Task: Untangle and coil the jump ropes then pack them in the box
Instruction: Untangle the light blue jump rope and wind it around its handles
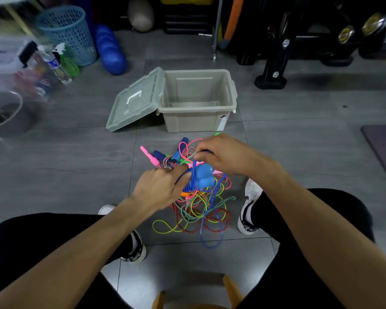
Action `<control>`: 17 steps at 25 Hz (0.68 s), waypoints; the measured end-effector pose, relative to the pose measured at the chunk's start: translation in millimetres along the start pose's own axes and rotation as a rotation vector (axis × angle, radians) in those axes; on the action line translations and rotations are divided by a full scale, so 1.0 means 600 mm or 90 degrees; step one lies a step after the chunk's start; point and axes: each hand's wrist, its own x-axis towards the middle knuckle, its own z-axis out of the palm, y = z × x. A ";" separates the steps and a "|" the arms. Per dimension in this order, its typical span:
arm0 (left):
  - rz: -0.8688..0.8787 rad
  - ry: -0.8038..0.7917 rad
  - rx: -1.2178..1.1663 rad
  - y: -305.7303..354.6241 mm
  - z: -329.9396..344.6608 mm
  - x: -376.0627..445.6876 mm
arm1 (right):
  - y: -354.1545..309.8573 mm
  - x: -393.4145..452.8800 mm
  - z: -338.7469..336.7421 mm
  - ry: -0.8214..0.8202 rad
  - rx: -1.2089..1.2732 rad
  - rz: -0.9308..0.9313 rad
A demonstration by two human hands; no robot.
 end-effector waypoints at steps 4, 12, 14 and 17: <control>0.052 0.038 -0.018 0.000 0.002 -0.006 | 0.008 0.003 0.006 -0.001 0.109 0.005; -0.186 -0.038 -0.372 -0.009 -0.029 0.000 | 0.058 -0.007 0.004 0.006 0.379 0.151; -0.290 -0.006 -0.555 -0.008 -0.049 0.009 | 0.077 -0.015 0.020 0.004 0.407 0.168; -0.528 0.103 -0.710 -0.021 -0.063 0.026 | 0.064 -0.026 0.050 -0.060 0.371 0.163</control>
